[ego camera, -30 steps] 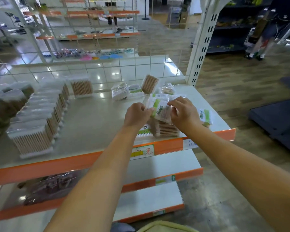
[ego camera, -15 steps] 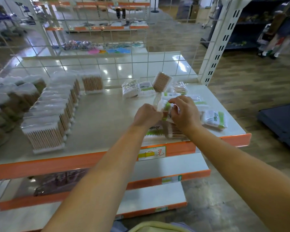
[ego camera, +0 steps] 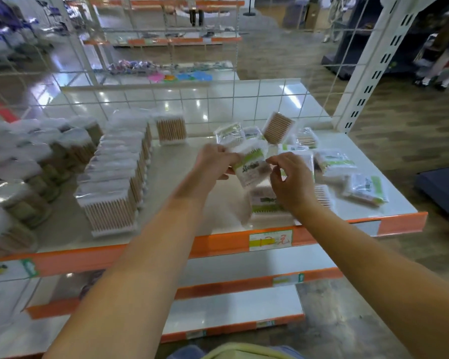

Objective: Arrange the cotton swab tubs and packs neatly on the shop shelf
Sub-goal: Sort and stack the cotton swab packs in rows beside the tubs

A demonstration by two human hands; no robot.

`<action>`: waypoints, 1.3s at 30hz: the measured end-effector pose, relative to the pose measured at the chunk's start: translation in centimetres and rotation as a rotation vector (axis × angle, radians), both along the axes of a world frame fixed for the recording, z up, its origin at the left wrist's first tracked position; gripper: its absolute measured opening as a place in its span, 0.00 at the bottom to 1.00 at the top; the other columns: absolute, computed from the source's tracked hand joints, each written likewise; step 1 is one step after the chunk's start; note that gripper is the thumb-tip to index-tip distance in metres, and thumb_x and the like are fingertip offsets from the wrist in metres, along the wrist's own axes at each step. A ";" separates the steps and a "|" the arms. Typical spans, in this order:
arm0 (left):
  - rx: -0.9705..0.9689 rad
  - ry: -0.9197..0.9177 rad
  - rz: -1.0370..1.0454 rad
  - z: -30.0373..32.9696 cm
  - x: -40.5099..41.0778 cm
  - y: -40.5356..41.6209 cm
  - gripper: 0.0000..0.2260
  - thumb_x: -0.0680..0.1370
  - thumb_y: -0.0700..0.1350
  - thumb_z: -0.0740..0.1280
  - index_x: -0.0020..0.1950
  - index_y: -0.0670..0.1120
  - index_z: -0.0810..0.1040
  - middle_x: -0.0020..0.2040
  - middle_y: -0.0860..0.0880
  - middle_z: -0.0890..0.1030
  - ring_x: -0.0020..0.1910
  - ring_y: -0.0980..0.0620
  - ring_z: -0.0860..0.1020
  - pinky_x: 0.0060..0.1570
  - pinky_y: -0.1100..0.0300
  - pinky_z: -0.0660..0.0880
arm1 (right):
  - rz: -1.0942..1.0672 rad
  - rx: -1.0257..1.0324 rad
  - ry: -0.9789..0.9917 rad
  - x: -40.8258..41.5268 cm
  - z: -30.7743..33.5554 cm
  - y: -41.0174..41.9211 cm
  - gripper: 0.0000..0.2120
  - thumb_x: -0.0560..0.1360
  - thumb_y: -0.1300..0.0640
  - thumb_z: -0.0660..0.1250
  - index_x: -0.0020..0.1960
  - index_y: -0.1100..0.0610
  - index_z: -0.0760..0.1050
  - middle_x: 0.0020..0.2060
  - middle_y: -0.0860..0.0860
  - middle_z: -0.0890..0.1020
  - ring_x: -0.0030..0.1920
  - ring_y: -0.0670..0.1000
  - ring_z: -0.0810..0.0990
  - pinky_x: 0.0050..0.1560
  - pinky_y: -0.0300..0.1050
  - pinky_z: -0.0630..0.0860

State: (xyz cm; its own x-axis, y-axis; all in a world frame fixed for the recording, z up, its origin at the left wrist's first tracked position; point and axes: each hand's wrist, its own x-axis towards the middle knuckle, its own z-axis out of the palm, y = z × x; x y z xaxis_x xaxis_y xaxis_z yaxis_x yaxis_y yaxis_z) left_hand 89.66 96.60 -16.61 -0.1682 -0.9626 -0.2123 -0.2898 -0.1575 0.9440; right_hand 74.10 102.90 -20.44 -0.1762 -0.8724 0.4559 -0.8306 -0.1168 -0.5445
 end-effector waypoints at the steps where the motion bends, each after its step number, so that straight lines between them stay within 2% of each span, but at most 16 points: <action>1: 0.000 0.001 0.007 0.2 0.6 -0.3 0.06 0.71 0.43 0.72 0.39 0.45 0.75 0.36 0.48 0.81 0.31 0.55 0.79 0.35 0.61 0.74 | 0.015 -0.014 -0.011 0.7 0.1 -0.1 0.10 0.72 0.65 0.62 0.50 0.63 0.79 0.47 0.58 0.80 0.49 0.57 0.77 0.48 0.46 0.73; 4: -0.013 0.011 0.007 1.0 2.5 -0.6 0.07 0.72 0.42 0.72 0.48 0.43 0.78 0.37 0.48 0.80 0.32 0.54 0.78 0.37 0.60 0.76 | 0.067 -0.058 -0.067 2.9 0.8 -0.2 0.13 0.71 0.59 0.59 0.47 0.63 0.80 0.43 0.57 0.82 0.44 0.55 0.79 0.44 0.41 0.71; 7: -0.046 0.019 0.022 1.6 4.3 -1.0 0.05 0.73 0.42 0.71 0.47 0.44 0.78 0.40 0.47 0.81 0.36 0.52 0.80 0.43 0.57 0.78 | 0.116 -0.079 -0.107 5.0 1.7 -0.5 0.17 0.71 0.54 0.57 0.48 0.62 0.80 0.43 0.56 0.82 0.44 0.52 0.79 0.41 0.38 0.71; 11: -0.079 0.001 0.050 2.5 6.1 -1.4 0.09 0.73 0.43 0.71 0.51 0.43 0.77 0.46 0.45 0.82 0.45 0.48 0.81 0.49 0.52 0.79 | 0.179 -0.056 -0.097 7.5 2.7 -1.1 0.11 0.72 0.62 0.65 0.53 0.62 0.79 0.49 0.56 0.81 0.46 0.51 0.78 0.42 0.28 0.66; 14: -0.119 -0.006 0.059 3.4 6.9 -1.6 0.10 0.73 0.43 0.71 0.51 0.41 0.76 0.42 0.47 0.81 0.46 0.48 0.81 0.48 0.53 0.79 | 0.230 -0.016 -0.135 9.3 3.6 -1.2 0.13 0.73 0.63 0.66 0.58 0.61 0.77 0.54 0.56 0.80 0.52 0.51 0.78 0.48 0.37 0.72; 16: -0.154 -0.011 0.054 3.8 7.3 -1.6 0.11 0.72 0.43 0.72 0.51 0.40 0.76 0.43 0.45 0.81 0.46 0.47 0.81 0.48 0.52 0.80 | 0.248 0.020 -0.186 10.4 4.3 -1.3 0.15 0.74 0.61 0.65 0.61 0.59 0.75 0.56 0.54 0.79 0.54 0.50 0.77 0.53 0.40 0.73; 19: -0.205 0.007 0.047 3.9 7.6 -1.6 0.14 0.70 0.42 0.74 0.51 0.38 0.76 0.49 0.39 0.80 0.46 0.43 0.81 0.48 0.46 0.80 | 0.279 0.050 -0.224 11.6 5.0 -2.0 0.15 0.75 0.61 0.64 0.62 0.57 0.74 0.56 0.52 0.80 0.53 0.46 0.76 0.52 0.35 0.72; 23: -0.262 -0.014 0.059 3.9 8.1 -1.6 0.12 0.68 0.46 0.75 0.44 0.44 0.75 0.46 0.41 0.81 0.46 0.43 0.82 0.47 0.44 0.79 | 0.310 0.083 -0.242 12.2 5.0 -2.8 0.15 0.75 0.62 0.64 0.62 0.57 0.74 0.55 0.51 0.80 0.50 0.41 0.74 0.46 0.24 0.70; 25: -0.239 0.001 0.050 4.2 8.3 -1.5 0.15 0.64 0.49 0.75 0.44 0.45 0.75 0.46 0.41 0.81 0.46 0.44 0.82 0.48 0.45 0.79 | 0.320 0.079 -0.271 12.2 5.0 -2.9 0.15 0.75 0.63 0.64 0.61 0.56 0.74 0.54 0.49 0.80 0.50 0.40 0.73 0.47 0.23 0.69; 28: -0.225 0.025 0.004 4.4 8.2 -1.5 0.15 0.69 0.45 0.74 0.51 0.40 0.76 0.48 0.41 0.81 0.48 0.44 0.81 0.50 0.44 0.79 | 0.304 0.058 -0.305 12.1 4.9 -3.4 0.13 0.74 0.60 0.66 0.58 0.54 0.75 0.52 0.48 0.81 0.53 0.43 0.77 0.51 0.30 0.72; 30: -0.231 0.031 0.000 4.4 8.1 -1.5 0.13 0.71 0.43 0.72 0.52 0.40 0.75 0.48 0.41 0.80 0.49 0.42 0.81 0.51 0.43 0.78 | 0.262 0.041 -0.329 12.1 4.9 -3.9 0.11 0.74 0.57 0.67 0.56 0.56 0.76 0.50 0.48 0.82 0.53 0.45 0.79 0.53 0.37 0.75; 33: -0.235 0.015 -0.005 4.8 8.0 -1.4 0.12 0.71 0.44 0.72 0.51 0.42 0.76 0.47 0.42 0.80 0.49 0.42 0.81 0.52 0.45 0.78 | 0.194 0.034 -0.352 12.0 5.1 -4.6 0.13 0.72 0.52 0.69 0.53 0.57 0.77 0.45 0.49 0.83 0.48 0.46 0.80 0.50 0.42 0.78; 37: -0.254 -0.035 -0.053 5.2 8.0 -1.3 0.06 0.72 0.45 0.72 0.42 0.45 0.77 0.43 0.43 0.80 0.47 0.44 0.80 0.48 0.54 0.78 | 0.144 0.027 -0.359 11.5 5.5 -5.0 0.14 0.70 0.49 0.72 0.50 0.57 0.77 0.39 0.47 0.81 0.38 0.41 0.78 0.39 0.31 0.75; 39: -0.249 -0.054 -0.073 5.4 8.1 -1.3 0.06 0.73 0.46 0.71 0.41 0.45 0.77 0.44 0.42 0.81 0.47 0.44 0.81 0.47 0.55 0.78 | 0.120 0.031 -0.328 11.5 5.6 -5.1 0.14 0.70 0.49 0.72 0.48 0.57 0.77 0.38 0.47 0.80 0.36 0.42 0.78 0.36 0.31 0.73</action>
